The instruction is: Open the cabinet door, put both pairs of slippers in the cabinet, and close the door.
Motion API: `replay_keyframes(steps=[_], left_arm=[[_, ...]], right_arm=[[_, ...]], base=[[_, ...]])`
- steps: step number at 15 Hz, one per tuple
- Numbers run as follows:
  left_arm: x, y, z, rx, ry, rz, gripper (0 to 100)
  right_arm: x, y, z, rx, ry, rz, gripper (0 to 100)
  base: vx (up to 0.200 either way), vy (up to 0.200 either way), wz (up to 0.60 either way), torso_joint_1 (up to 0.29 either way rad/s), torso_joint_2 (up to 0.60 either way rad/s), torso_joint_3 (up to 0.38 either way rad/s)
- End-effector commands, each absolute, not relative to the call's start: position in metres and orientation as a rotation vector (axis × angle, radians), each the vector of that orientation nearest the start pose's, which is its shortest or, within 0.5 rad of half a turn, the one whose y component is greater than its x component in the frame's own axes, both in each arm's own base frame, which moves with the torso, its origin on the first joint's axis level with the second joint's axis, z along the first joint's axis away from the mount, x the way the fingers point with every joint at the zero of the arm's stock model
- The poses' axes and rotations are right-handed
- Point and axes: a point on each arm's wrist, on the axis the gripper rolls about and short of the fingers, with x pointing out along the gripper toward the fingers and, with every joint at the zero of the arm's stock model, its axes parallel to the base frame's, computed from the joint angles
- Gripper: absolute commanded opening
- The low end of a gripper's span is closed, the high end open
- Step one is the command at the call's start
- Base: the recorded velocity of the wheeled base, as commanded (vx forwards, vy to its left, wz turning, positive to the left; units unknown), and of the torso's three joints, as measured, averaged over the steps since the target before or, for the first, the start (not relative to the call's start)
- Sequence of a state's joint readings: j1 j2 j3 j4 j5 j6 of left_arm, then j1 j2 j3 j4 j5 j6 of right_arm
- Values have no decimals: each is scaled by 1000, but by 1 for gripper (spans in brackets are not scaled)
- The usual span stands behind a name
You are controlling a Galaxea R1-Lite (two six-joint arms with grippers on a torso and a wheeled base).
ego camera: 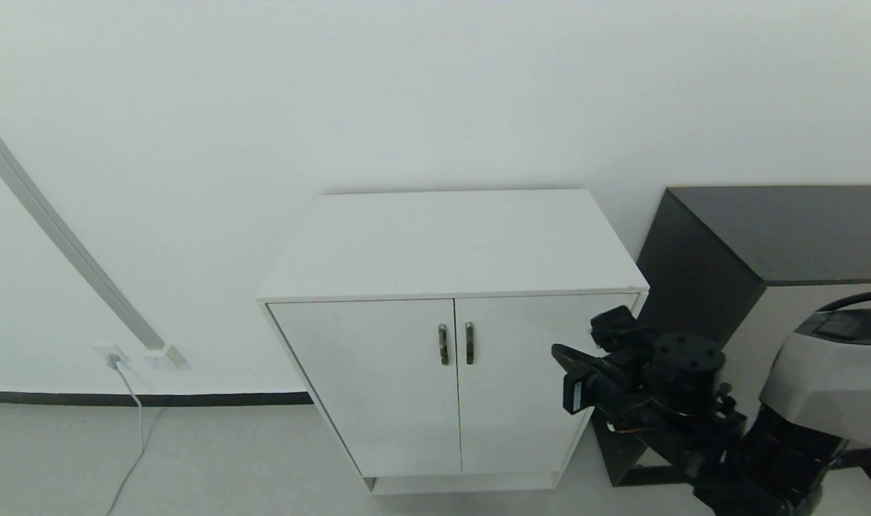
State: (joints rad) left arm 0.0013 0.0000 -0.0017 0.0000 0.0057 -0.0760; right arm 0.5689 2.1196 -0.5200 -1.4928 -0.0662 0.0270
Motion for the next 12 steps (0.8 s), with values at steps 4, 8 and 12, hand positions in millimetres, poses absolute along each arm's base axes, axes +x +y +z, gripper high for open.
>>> replay_keyframes(steps=[4, 8, 12], left_arm=[[-23, 0, 76, -77, 0, 8, 0], [-23, 0, 76, -77, 0, 8, 0], [-23, 0, 76, -75, -2, 8, 0]], right_arm=[[225, 82, 96, 0, 107, 278, 0], [195, 38, 108, -31, 89, 127, 0], [164, 22, 130, -74, 19, 67, 0]], base=[[0, 0, 0, 0, 0, 0], [0, 0, 0, 0, 0, 0], [0, 0, 0, 0, 0, 0]])
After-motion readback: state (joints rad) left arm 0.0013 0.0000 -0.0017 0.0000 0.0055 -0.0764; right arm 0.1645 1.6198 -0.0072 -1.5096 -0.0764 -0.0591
